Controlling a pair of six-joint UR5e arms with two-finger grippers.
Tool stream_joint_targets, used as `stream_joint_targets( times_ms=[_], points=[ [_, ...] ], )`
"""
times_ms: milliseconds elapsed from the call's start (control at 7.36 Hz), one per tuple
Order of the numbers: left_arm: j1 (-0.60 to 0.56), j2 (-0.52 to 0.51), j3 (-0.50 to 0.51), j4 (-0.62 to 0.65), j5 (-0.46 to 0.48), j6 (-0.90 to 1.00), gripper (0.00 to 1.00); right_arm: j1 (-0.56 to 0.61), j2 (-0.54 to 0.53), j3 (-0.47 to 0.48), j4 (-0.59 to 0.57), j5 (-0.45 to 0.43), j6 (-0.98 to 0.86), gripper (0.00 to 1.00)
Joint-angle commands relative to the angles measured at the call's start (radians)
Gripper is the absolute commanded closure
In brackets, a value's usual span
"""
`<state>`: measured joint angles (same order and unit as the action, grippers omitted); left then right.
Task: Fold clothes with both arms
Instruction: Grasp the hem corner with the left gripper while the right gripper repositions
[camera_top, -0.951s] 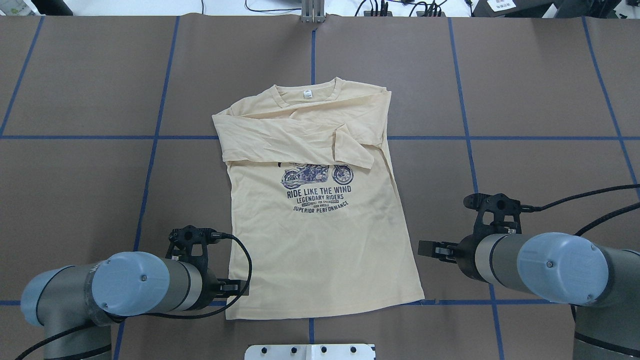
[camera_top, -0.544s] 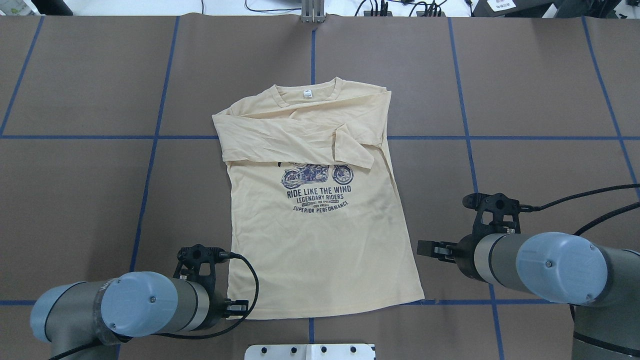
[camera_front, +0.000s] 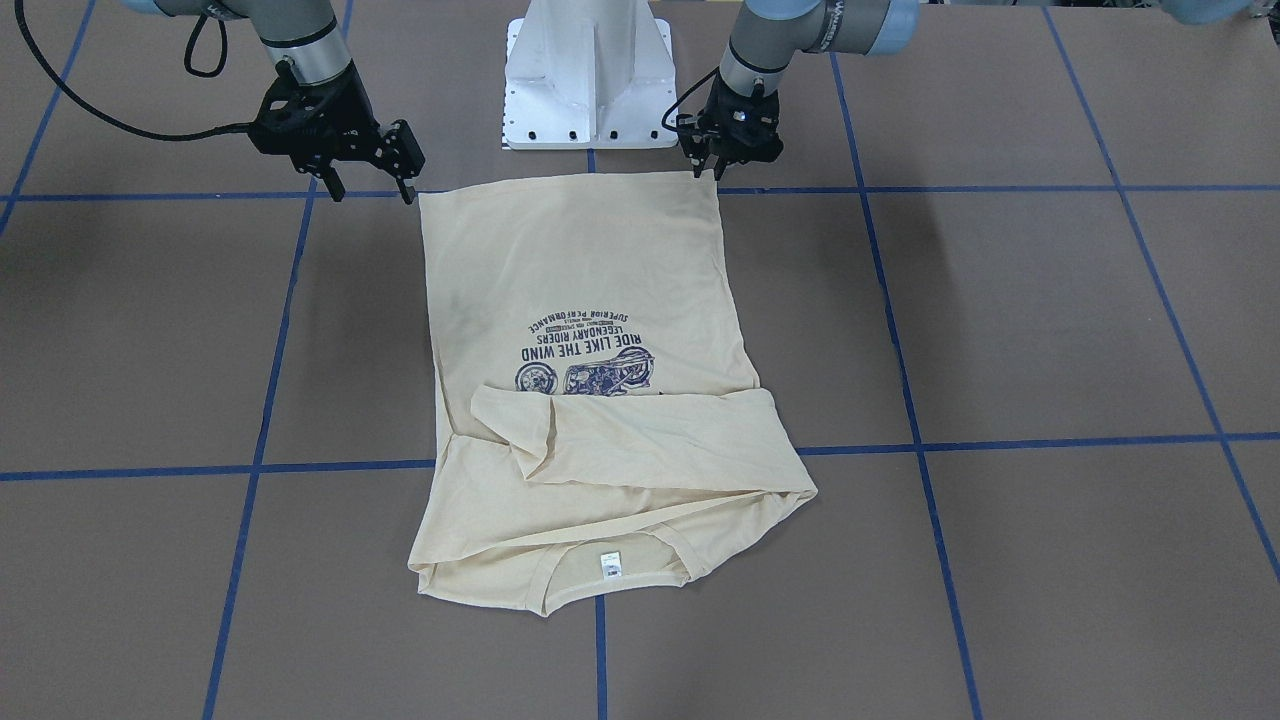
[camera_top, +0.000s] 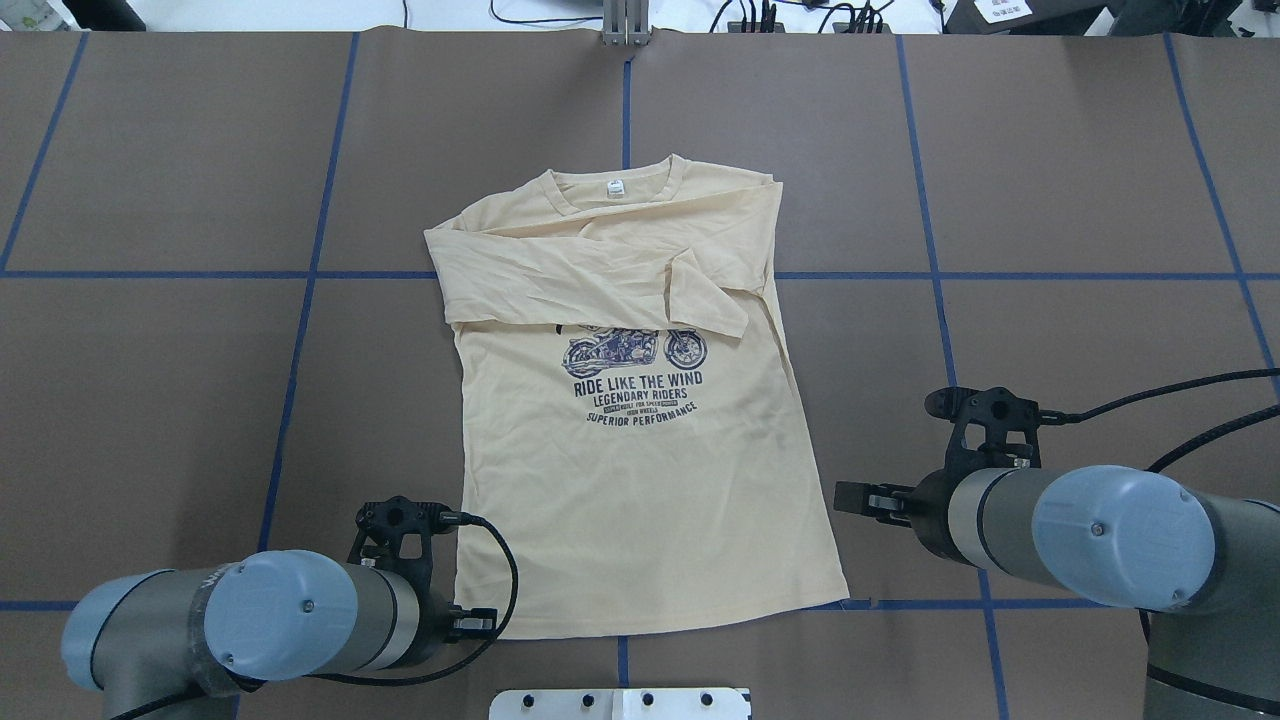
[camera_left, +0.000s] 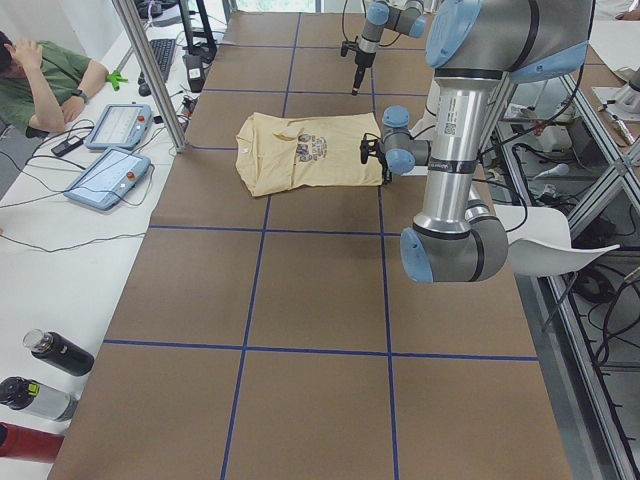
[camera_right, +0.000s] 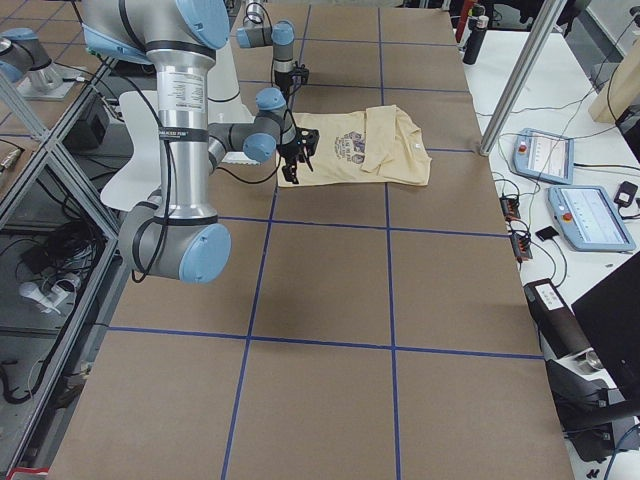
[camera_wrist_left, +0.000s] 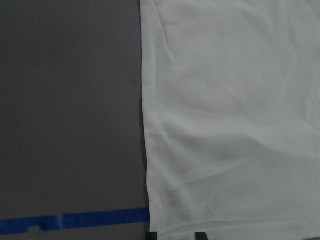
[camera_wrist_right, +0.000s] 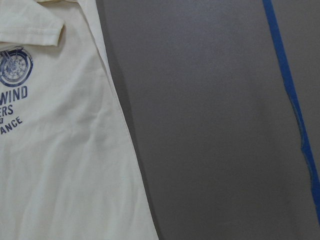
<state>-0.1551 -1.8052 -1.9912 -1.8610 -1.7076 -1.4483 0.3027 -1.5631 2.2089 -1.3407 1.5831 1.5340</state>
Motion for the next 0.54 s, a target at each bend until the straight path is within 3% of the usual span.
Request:
stream_joint_targets(
  times_ms=[0, 408],
  points=[
    [0.000, 0.003, 0.000, 0.006, 0.000, 0.000, 0.63, 0.001, 0.000, 0.000, 0.000, 0.000, 0.000, 0.00],
    [0.003, 0.003, 0.005, 0.006, 0.000, 0.000, 0.63, -0.002, 0.000, 0.000, 0.000, 0.000, 0.002, 0.00]
  ],
)
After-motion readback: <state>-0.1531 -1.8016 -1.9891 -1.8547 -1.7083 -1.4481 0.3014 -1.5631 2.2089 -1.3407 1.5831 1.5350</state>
